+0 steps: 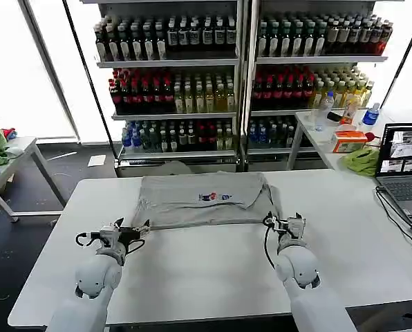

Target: Fold and organize the clothes.

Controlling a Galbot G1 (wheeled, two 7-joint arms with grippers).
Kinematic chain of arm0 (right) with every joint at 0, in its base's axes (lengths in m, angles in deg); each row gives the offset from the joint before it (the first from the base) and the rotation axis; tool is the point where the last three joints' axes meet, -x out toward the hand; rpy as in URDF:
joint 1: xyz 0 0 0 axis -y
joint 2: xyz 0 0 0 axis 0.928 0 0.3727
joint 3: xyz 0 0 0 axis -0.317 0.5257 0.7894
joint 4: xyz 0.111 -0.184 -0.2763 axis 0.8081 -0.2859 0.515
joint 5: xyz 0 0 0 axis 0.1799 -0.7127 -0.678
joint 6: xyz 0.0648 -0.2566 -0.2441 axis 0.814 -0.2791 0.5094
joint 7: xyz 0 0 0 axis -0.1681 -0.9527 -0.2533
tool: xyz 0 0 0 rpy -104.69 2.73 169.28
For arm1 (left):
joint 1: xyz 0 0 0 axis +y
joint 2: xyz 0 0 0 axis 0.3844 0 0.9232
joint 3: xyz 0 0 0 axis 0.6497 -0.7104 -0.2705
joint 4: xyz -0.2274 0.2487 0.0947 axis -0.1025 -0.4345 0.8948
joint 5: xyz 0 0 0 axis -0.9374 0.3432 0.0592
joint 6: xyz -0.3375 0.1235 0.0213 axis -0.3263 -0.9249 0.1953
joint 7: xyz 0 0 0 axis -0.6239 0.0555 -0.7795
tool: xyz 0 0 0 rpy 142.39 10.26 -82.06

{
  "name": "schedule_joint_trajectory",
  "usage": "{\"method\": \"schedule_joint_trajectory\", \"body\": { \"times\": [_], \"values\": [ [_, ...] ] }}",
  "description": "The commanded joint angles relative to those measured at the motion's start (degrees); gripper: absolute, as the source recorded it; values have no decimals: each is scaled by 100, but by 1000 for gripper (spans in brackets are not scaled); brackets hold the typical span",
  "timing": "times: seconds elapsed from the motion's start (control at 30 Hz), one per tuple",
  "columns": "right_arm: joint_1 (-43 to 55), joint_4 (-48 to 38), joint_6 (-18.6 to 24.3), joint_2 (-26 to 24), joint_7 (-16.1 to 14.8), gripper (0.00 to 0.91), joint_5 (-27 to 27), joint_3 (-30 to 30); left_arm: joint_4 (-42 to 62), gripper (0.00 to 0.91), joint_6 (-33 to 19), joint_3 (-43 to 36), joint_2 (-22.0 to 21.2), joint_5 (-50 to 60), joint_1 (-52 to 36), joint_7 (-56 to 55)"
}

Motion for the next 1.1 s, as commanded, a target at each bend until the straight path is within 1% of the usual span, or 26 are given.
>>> {"method": "schedule_joint_trajectory", "body": {
  "times": [0.03, 0.53, 0.57, 0.6, 0.63, 0.67, 0.7, 0.73, 0.77, 0.8, 0.87, 1.1],
  "values": [
    [32, -97, -2, 9, -17, 907, -10, 25, 184, 907, 25, 19, -1, -13, -50, -14],
    [19, -304, 5, 116, -103, 907, 77, 9, 161, 907, 27, 35, 4, -9, 57, -22],
    [12, -301, 4, 123, -103, 907, 86, 4, 145, 897, 27, 39, 6, -10, 73, -20],
    [3, -303, 5, 130, -104, 907, 98, 1, 122, 806, 27, 41, 11, -10, 101, -16],
    [-7, -303, 6, 133, -104, 907, 137, 0, 105, 756, 27, 38, 15, -10, 129, -16],
    [-18, -302, 5, 135, -110, 897, 145, -1, 86, 625, 27, 35, 14, -6, 145, -14],
    [-43, -304, 8, 141, -119, 826, 143, 1, 77, 423, 27, 35, 12, -5, 181, -13],
    [-58, -304, 8, 144, -124, 423, 144, 2, 71, 222, 28, 35, 4, 1, 204, -11],
    [-70, -306, 9, 147, -126, 292, 144, 5, 68, 141, 27, 36, 1, 5, 219, -10],
    [-88, -306, 9, 149, -136, 121, 140, 7, 56, 50, 26, 36, -7, 16, 246, -6],
    [-104, -299, 9, 152, -136, 0, 136, 8, 15, 10, 26, 21, -6, 28, 299, 5],
    [-174, -193, 10, 147, -154, 0, 135, 25, -63, 0, 23, 4, -40, 65, 360, 24]
  ]
}}
